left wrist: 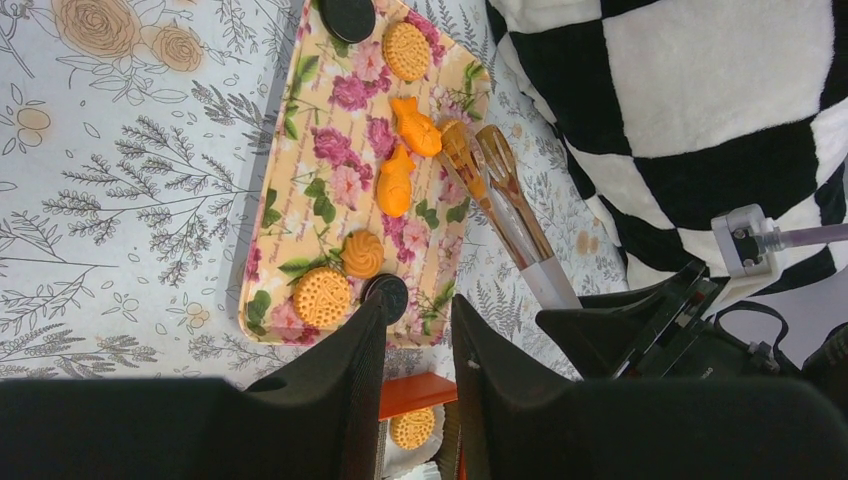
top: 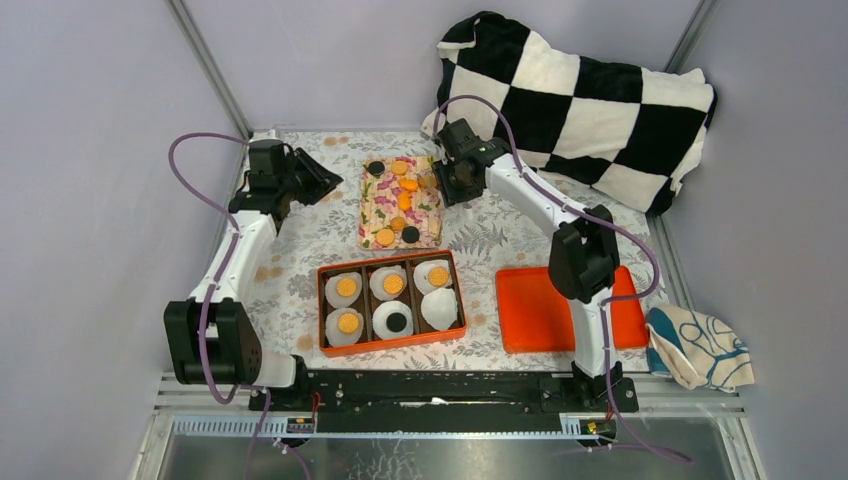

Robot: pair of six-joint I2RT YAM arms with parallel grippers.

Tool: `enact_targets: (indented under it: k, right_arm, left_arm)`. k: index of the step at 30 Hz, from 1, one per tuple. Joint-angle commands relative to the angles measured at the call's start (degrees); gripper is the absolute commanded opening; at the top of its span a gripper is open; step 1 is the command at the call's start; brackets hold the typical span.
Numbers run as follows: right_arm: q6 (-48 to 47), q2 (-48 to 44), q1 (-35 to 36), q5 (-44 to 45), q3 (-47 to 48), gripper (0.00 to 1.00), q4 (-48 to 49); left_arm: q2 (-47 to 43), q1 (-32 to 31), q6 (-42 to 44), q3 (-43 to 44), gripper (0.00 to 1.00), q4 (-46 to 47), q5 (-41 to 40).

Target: Pack the cookies

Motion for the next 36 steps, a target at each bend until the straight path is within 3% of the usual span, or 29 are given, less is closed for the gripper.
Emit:
enact_targets:
  k: [1,9,22,23,27,29,36]
  right_arm:
    - [-1.2,1.4,0.3,2.0,3.7,0.48,-3.4]
    - [-2.1,3.7,0.9,-0.2,5.4,0.5,-6.5]
    - [-1.9,7.4,4.8,7.1,11.9,0.47,-11.9]
    - [-1.9,7.8,4.8,7.2,12.6,0.46,-12.2]
    - [-1.3,7.8,4.8,7.9,14.1,0.13,-12.2]
    - [-0.9,6.9,4.8,8.2,13.8,0.02,-11.7]
    - [-0.7,-6.0,6.1,9.9,4.3,0.0,-6.6]
  left_arm:
    - [-1.5,-0.5,0.1,-1.2,0.35,2.1,1.2]
    - [-1.7,-0.5,-0.2,-1.8,0.35,2.2,2.2]
    - [-2.7,-0.4,-0.2,-3.0,0.34,2.2,3.0]
    - [-2.9,-0.4,-0.2,-3.1,0.35,2.2,3.0]
    - [-3.1,-0.4,-0.1,-3.1,0.35,2.3,3.4]
    - [-3.2,-0.4,-0.1,-3.3,0.34,2.4,3.6]
    - [-3.5,-0.5,0.3,-2.9,0.34,1.6,2.8]
